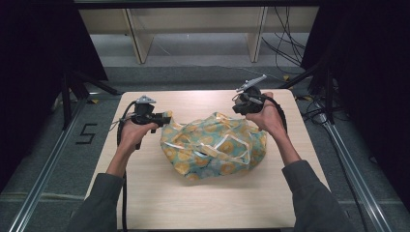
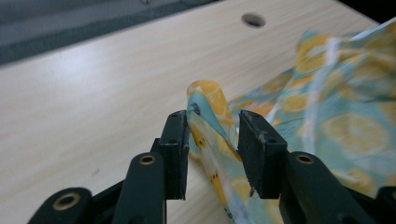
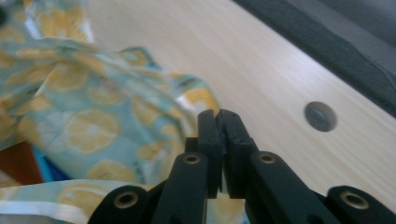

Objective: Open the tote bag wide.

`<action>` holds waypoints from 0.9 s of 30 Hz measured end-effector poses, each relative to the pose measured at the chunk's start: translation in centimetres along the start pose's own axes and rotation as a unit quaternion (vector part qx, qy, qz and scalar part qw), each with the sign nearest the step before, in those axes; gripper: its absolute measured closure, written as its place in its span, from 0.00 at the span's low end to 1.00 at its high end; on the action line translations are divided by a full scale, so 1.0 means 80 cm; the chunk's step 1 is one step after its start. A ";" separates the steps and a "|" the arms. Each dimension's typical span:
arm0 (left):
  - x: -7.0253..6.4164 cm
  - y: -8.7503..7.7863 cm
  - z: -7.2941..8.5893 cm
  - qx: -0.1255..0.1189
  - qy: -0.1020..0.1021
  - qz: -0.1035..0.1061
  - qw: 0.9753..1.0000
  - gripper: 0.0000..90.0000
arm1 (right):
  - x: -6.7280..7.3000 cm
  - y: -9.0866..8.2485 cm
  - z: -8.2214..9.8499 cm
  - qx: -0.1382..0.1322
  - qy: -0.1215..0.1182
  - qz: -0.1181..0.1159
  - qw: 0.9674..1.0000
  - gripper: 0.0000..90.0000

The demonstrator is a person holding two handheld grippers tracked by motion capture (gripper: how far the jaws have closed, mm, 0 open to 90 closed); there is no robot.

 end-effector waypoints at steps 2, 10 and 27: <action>-0.014 -0.010 -0.022 -0.019 0.016 0.005 1.000 0.66 | 0.011 0.004 0.005 0.010 -0.012 -0.004 1.000 0.95; -0.059 -0.028 -0.071 -0.040 0.077 0.016 0.996 0.61 | 0.033 0.041 0.030 0.083 -0.037 -0.016 0.996 0.83; -0.077 0.114 0.014 0.123 0.110 0.045 0.985 0.39 | 0.017 0.045 0.027 0.058 -0.008 -0.015 0.998 1.00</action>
Point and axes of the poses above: each handheld gripper's, and its own axes: y roughly forward along the jaws, z roughly out of its underside, x roughly to its left, the point moved 9 cm from there along y, roughly forward along the jaws, and after that the axes turned 14 degrees about y, right-handed, at the moved point
